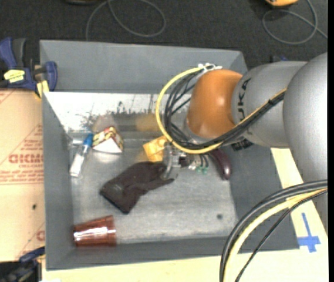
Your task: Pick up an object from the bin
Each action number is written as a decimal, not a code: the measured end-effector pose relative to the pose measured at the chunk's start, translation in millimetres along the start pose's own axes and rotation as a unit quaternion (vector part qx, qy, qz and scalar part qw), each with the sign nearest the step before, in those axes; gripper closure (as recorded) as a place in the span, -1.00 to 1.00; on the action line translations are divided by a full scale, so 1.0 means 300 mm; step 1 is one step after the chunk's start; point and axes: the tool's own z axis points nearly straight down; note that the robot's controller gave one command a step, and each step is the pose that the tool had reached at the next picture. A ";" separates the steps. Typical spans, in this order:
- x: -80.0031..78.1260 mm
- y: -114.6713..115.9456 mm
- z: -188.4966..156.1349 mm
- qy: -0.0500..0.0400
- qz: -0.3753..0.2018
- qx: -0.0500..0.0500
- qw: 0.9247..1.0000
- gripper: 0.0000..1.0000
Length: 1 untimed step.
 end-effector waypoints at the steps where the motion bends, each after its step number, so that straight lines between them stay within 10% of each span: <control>1: -0.034 0.054 -0.087 -0.003 -0.018 0.002 1.000 1.00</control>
Offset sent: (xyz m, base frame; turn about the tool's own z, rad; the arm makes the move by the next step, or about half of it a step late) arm 0.0001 -0.0033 -0.0297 -0.0785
